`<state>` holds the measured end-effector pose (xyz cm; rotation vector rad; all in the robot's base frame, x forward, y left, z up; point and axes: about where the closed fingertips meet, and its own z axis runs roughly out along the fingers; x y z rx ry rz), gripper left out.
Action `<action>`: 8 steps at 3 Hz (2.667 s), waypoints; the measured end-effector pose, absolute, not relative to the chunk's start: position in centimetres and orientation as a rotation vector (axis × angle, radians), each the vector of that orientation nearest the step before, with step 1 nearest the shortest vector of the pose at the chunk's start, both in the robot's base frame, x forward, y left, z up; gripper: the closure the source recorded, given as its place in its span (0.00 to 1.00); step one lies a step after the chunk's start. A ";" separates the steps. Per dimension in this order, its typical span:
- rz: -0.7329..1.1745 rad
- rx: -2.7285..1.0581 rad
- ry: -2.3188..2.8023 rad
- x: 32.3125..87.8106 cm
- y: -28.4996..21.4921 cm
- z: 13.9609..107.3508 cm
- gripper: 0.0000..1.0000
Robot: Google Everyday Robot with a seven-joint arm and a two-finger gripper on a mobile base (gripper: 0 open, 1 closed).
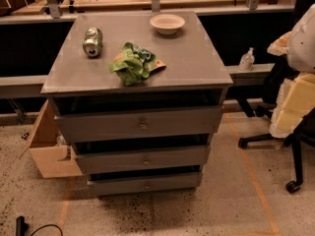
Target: Open middle drawer
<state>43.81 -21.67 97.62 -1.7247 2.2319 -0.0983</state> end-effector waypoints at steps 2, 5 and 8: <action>-0.046 -1.726 2.195 44.9 -20.5 95.3 0.00; 0.253 -1.970 1.976 49.0 -11.0 72.0 0.00; 0.276 -2.023 1.941 50.1 -9.4 61.3 0.00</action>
Offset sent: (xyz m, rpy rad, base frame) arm 0.0396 0.0445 -0.0938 0.1680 0.0095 0.0895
